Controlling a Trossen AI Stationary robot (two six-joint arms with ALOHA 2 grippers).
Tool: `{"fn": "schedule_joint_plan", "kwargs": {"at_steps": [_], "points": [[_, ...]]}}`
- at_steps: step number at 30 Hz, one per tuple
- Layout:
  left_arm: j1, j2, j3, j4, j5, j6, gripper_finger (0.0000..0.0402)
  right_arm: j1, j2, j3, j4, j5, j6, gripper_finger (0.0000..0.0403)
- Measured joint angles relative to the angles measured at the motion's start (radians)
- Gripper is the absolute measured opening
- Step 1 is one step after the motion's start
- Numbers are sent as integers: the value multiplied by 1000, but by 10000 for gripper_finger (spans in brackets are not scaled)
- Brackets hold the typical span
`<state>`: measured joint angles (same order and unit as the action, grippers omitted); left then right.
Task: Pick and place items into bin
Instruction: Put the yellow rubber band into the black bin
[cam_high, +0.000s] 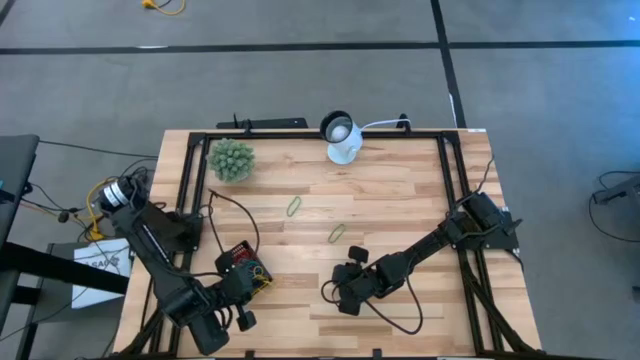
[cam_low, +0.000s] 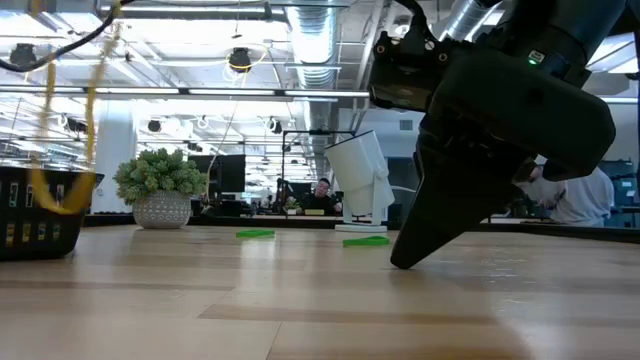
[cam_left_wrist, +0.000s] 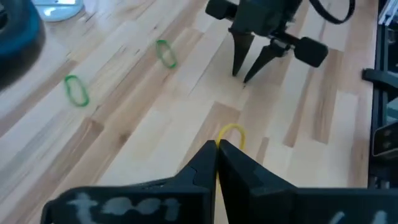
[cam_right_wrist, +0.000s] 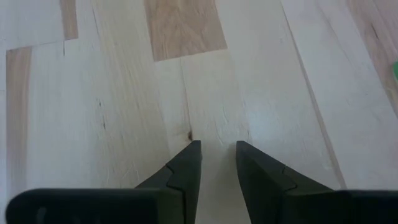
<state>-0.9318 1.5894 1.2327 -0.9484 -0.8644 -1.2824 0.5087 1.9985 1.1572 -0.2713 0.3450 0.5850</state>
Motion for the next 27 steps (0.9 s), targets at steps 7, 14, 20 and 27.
{"fn": "schedule_joint_plan", "kwargs": {"at_steps": [7, 14, 20, 27], "points": [[-15, 0, 0, -139, 27, -142, 0, 0, 2, -1, 20, -3, 0, 98], [-48, 0, 41, -319, -5, -264, 0, 0, 2, -1, 24, -3, 0, 98], [-81, -2, 88, -470, 27, -370, 0, 0, 2, -1, 25, -3, 0, 98], [-92, 28, 85, -622, 201, -537, 0, 0, 2, -1, 25, -2, 1, 98]]}}
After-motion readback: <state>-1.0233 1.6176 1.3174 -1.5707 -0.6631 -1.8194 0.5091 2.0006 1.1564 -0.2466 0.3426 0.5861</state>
